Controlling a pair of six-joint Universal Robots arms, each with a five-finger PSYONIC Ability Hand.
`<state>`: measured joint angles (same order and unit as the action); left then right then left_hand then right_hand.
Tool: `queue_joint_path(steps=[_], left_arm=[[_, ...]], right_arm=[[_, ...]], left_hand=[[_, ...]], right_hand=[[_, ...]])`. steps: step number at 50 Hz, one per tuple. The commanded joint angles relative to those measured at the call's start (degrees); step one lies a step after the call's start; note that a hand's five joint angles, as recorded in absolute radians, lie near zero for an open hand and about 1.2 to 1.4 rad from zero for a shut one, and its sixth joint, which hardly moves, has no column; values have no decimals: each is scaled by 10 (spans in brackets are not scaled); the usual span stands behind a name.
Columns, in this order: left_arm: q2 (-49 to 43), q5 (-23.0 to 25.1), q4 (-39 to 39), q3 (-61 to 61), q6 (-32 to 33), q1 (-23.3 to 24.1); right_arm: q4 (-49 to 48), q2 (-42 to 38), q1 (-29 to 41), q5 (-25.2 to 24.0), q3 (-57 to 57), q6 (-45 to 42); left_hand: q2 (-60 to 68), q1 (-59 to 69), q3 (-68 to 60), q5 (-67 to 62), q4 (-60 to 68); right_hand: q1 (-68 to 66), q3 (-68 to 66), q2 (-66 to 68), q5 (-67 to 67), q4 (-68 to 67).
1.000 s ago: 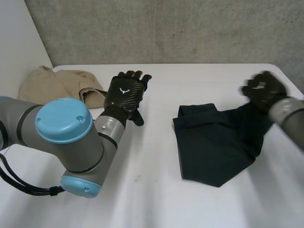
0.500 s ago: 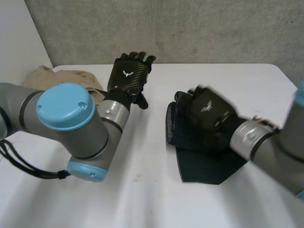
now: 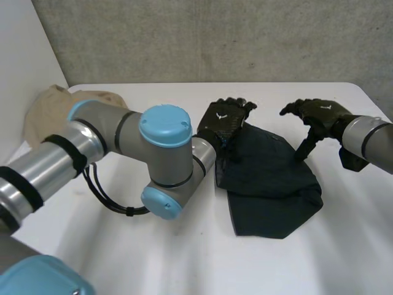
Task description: Fold the laundry.
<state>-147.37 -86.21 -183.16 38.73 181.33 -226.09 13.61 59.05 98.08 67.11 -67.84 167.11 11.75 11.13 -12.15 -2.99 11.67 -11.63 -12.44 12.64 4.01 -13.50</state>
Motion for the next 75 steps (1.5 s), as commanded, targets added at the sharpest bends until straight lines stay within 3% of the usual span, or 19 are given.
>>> queue_joint_path(steps=[1,12,26,32,40,55,63,75], left_arm=[[-27,-8,44,-27,2,3],[-5,-49,115,37,6,28],[41,-82,116,108,28,52],[69,-91,107,107,40,50],[85,-93,33,93,43,43],[-3,-93,75,47,41,51],[-7,-105,107,51,43,45],[-3,-105,112,59,44,47]], right_arm=[[30,-76,2,3,71,-2],[112,-142,2,-8,160,-19],[143,-135,16,-7,107,-149],[107,-113,11,-4,52,-162],[27,-86,11,-1,-17,-163],[-45,-27,9,-1,-84,-160],[-40,21,12,-4,-81,-165],[3,-2,15,-56,-78,-204]], left_hand=[[-7,-1,11,19,-6],[-7,-1,11,19,-6],[-7,-1,11,19,-6],[-10,-4,14,23,-9],[-14,-7,18,26,-13],[-12,-6,16,24,-11],[-12,-6,16,24,-11],[-17,-11,21,29,-16]], right_hand=[[16,24,-26,-40,35],[16,24,-26,-40,35],[16,24,-26,-40,35],[16,24,-26,-40,35],[16,24,-26,-40,35],[16,24,-26,-40,35],[16,24,-26,-40,35],[16,24,-26,-40,35]])
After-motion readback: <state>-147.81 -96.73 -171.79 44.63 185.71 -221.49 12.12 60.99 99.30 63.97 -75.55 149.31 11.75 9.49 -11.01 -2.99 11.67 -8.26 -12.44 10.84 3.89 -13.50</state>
